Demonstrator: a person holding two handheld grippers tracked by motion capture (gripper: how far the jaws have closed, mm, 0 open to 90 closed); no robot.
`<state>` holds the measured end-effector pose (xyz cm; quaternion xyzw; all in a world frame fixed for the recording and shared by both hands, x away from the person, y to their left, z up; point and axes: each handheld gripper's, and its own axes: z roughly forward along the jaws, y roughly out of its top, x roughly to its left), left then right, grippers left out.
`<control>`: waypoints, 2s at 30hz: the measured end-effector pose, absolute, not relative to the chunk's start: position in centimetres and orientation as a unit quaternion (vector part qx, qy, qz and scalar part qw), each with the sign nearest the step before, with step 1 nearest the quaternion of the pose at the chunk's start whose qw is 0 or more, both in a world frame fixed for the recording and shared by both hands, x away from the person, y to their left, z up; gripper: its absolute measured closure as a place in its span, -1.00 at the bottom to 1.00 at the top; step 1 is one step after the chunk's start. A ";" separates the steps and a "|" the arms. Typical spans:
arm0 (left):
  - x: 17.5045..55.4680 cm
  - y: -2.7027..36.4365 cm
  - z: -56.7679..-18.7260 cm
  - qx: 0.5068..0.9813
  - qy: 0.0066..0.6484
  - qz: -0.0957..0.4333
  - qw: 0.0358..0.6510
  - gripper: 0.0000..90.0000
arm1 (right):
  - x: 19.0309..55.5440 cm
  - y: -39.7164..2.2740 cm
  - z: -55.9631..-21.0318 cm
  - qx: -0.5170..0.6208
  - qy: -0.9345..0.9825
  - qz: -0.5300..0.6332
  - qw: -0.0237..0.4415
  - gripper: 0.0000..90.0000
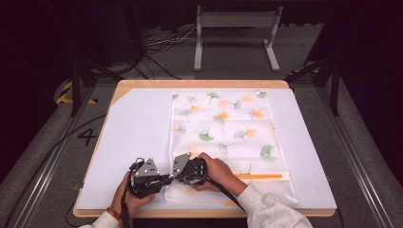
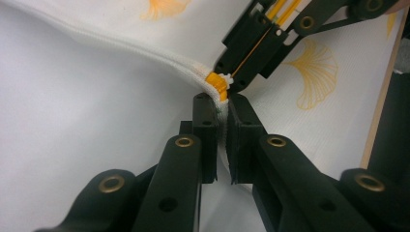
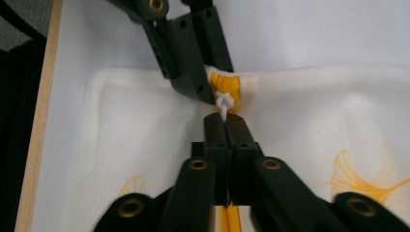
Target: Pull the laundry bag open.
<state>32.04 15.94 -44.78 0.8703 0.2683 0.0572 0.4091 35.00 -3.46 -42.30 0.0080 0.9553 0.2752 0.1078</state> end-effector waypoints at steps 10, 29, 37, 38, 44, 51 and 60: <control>32.1 16.0 -44.8 0.865 0.272 0.057 0.418 0.83 | 35.3 -3.9 -42.4 0.044 0.949 0.290 0.115 0.37; 31.9 16.1 -45.0 0.865 0.277 0.052 0.415 0.80 | 34.1 -4.0 -43.0 0.030 0.938 0.315 0.145 0.87; 31.9 16.1 -44.9 0.865 0.277 0.061 0.413 0.80 | 34.1 -4.2 -42.8 0.028 0.938 0.314 0.141 0.87; 31.9 16.0 -44.9 0.865 0.277 0.063 0.413 0.80 | 34.1 -4.2 -42.8 0.029 0.939 0.312 0.142 0.87; 31.9 15.9 -44.9 0.869 0.275 0.064 0.406 0.83 | 34.2 -4.2 -42.7 0.026 0.941 0.306 0.145 0.84; 31.9 15.9 -45.0 0.869 0.275 0.062 0.406 0.84 | 34.2 -4.2 -42.6 0.027 0.937 0.312 0.154 0.79; 31.9 15.9 -45.0 0.872 0.272 0.057 0.404 0.84 | 33.7 -3.7 -42.8 0.012 0.936 0.313 0.162 0.86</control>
